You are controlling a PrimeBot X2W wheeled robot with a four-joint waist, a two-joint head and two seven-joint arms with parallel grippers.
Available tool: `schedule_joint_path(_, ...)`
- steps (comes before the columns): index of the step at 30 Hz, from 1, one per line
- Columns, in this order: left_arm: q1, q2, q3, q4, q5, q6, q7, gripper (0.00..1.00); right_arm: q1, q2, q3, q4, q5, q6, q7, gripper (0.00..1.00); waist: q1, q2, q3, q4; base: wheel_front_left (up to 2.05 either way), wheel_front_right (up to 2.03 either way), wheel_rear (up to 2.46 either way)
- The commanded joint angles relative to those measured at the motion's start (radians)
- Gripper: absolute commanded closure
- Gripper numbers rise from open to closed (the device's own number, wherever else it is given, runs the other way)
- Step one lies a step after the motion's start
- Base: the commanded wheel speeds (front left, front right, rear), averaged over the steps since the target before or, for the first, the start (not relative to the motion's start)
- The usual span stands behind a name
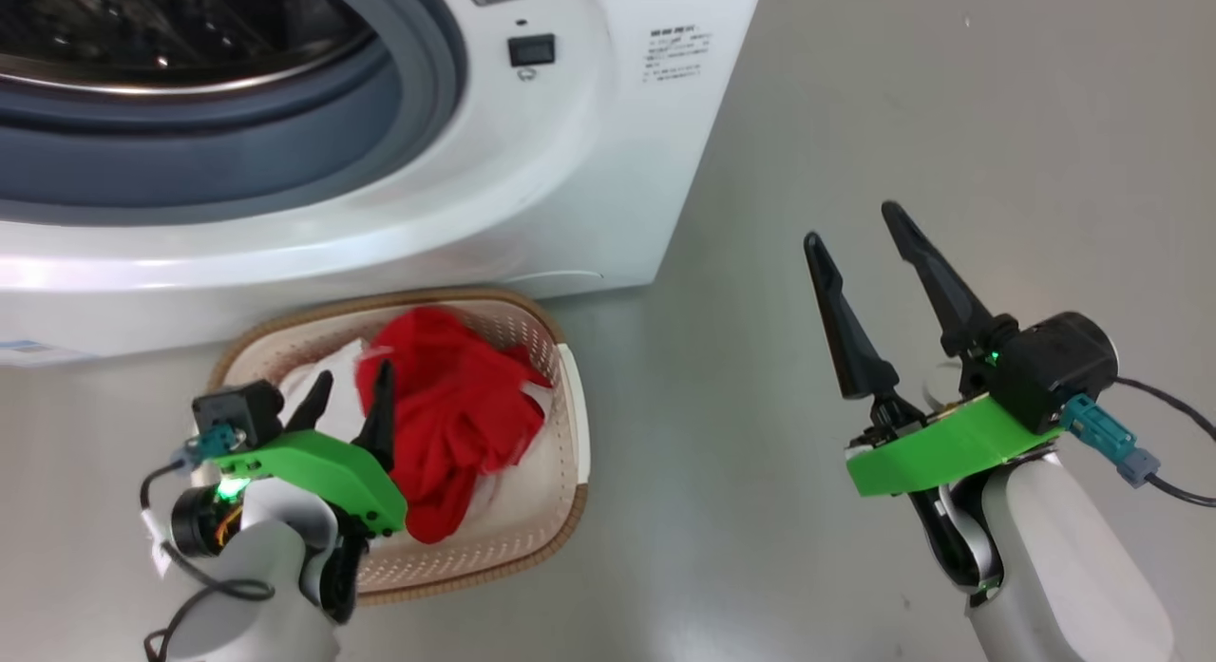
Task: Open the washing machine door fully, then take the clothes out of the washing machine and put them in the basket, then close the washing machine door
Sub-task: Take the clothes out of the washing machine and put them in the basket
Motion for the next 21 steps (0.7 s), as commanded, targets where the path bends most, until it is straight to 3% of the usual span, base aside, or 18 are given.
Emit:
schedule_joint_path(1, 0.054, 0.03, 0.031, -0.057, 0.0, -0.005, -0.012, 0.0, 0.024, 0.005, 0.013, -0.017, 0.002, 0.007, -0.006, 0.0, 0.0, 0.0, -0.047, 0.029, 0.0, 0.0, 0.0)
schedule_joint_path(8, 0.152, 0.033, 0.058, -0.235, 0.024, -0.005, -0.012, 0.0, 0.046, 0.005, 0.006, -0.013, 0.022, 0.007, -0.006, 0.0, 0.0, 0.0, -0.118, 0.042, 0.0, 0.0, 0.0)
schedule_joint_path(21, 0.32, 0.018, 0.193, -0.534, 0.099, -0.006, -0.012, 0.0, 0.092, 0.005, -0.005, 0.003, 0.039, 0.007, -0.006, 0.0, 0.0, 0.0, -0.222, 0.054, 0.0, 0.0, 0.0)
